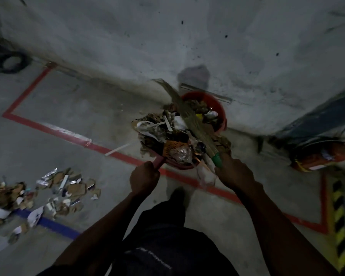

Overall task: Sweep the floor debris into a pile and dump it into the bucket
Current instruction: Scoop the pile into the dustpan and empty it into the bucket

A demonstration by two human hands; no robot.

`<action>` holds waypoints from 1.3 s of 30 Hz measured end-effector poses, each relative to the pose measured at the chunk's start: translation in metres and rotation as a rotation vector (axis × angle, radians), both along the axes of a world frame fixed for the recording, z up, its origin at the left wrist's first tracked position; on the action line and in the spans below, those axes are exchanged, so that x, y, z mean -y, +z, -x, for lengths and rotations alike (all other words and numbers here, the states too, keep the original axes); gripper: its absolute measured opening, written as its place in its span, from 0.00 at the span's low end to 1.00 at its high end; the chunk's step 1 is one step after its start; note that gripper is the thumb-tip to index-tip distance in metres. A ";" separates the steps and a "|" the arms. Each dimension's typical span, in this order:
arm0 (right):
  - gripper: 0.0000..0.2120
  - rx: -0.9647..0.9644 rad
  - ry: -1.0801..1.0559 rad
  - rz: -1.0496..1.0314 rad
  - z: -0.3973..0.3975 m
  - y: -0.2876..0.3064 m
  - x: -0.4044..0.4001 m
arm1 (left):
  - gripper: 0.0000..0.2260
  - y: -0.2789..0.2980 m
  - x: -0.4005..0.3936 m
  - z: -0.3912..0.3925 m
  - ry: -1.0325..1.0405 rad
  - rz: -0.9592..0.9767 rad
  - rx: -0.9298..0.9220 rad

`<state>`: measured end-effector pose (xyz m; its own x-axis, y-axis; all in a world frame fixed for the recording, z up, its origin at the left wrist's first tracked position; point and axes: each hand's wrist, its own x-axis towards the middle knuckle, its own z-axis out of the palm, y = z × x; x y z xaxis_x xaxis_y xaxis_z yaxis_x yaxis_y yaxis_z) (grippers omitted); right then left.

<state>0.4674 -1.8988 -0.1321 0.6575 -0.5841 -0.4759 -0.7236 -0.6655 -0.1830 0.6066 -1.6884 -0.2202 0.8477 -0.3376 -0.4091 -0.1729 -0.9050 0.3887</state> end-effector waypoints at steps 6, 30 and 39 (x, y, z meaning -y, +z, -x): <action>0.28 -0.030 0.002 -0.010 -0.044 -0.004 0.109 | 0.06 0.005 0.106 -0.042 -0.024 0.001 -0.027; 0.25 -0.249 0.421 -0.140 -0.225 -0.119 0.403 | 0.05 -0.102 0.364 -0.106 0.470 -0.046 -0.429; 0.30 -0.178 0.432 -0.314 -0.227 -0.174 0.416 | 0.12 -0.126 0.384 -0.166 0.380 -0.216 -0.341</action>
